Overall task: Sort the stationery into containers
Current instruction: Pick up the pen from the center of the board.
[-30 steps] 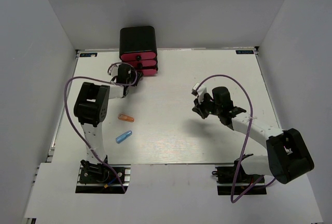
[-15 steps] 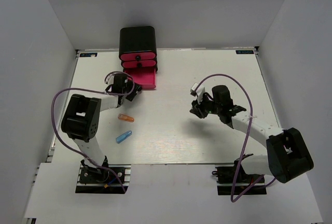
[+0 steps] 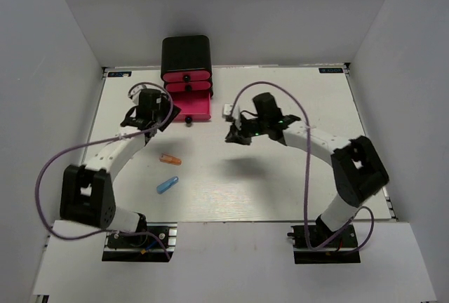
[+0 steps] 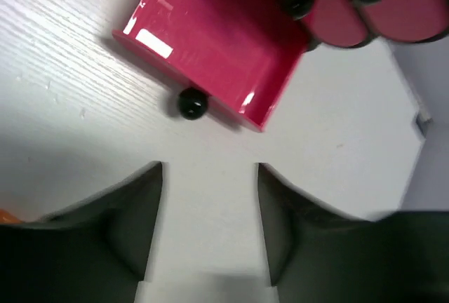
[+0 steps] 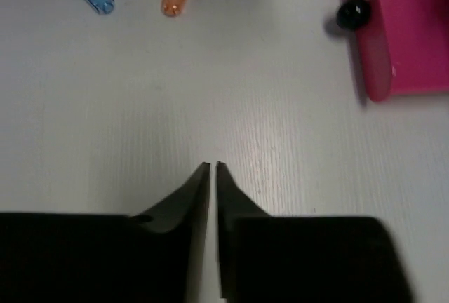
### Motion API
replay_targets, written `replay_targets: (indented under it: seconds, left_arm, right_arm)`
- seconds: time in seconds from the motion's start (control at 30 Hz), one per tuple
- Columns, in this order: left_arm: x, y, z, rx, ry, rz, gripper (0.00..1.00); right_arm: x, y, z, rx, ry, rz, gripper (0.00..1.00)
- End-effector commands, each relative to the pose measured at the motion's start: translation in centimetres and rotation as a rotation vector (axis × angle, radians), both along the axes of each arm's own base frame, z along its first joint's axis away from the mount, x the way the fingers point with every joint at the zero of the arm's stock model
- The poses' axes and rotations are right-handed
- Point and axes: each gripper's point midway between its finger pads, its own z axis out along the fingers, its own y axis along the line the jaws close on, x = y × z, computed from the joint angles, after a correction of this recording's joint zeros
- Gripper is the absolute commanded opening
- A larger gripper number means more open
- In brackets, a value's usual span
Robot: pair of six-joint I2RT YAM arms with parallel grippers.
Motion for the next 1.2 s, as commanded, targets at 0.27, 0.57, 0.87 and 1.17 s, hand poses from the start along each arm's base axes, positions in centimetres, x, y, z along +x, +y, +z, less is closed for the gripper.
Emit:
replay_targets:
  seconds: [0.27, 0.57, 0.87, 1.17]
  left_arm:
    - [-11.7, 4.7, 7.7, 0.153, -0.091, -0.036, 0.04]
    - [-18.4, 4.8, 8.7, 0.139, -0.106, -0.121, 0.75]
    - [-21.5, 5.5, 8.8, 0.179, -0.126, -0.165, 0.78]
    - [-22.2, 5.4, 8.4, 0.193, -0.122, -0.198, 0.77]
  right_arm:
    - [-4.3, 15.7, -1.4, -0.094, 0.218, 0.126, 0.38]
    - [-4.8, 21.9, -6.1, -0.185, 0.188, 0.066, 0.63]
    - [-3.0, 22.8, -9.5, -0.237, 0.084, -0.02, 0.63]
    - [-2.2, 21.9, -11.0, -0.273, 0.039, -0.041, 0.58]
